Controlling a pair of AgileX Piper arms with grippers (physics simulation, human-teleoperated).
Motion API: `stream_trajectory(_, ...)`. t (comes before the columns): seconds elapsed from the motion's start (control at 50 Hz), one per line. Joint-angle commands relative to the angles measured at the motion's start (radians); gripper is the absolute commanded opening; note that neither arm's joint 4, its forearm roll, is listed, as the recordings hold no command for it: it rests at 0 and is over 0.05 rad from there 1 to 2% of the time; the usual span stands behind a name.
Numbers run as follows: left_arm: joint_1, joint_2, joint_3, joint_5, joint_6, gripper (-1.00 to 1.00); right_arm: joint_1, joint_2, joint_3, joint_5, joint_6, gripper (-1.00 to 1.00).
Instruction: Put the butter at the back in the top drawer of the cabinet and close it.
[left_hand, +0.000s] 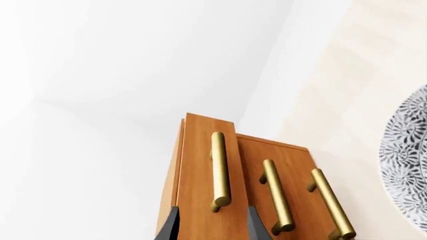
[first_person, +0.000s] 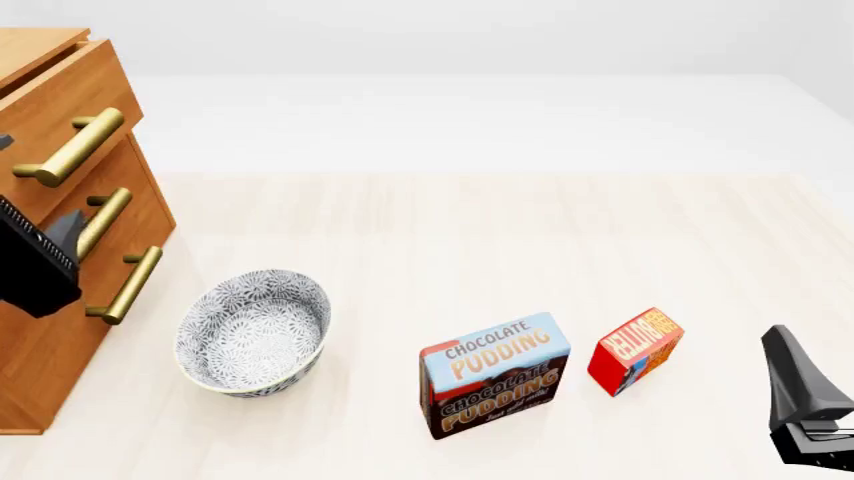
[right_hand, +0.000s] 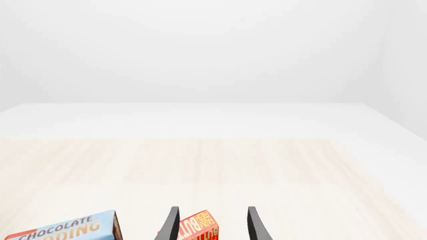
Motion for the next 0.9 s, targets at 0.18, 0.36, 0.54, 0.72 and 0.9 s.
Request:
stream_trajectory(0.18,0.002,0.031,-0.002,-0.023,0.005,1.00,0.000,0.000,0.000,0.000,0.000,1.00)
stream_trajectory(0.36,0.000,0.052,-0.007,-0.035,0.008,1.00,0.000,0.000,0.000,0.000,0.000,1.00)
stream_trajectory(0.54,0.003,0.081,-0.011,-0.052,0.007,1.00,0.000,0.000,0.000,0.000,0.000,1.00)
stream_trajectory(0.72,0.011,0.123,-0.007,-0.086,0.007,1.00,0.000,0.000,0.000,0.000,0.000,1.00)
stream_trajectory(0.9,0.029,0.138,-0.008,-0.097,0.012,1.00,0.000,0.000,0.000,0.000,0.000,1.00)
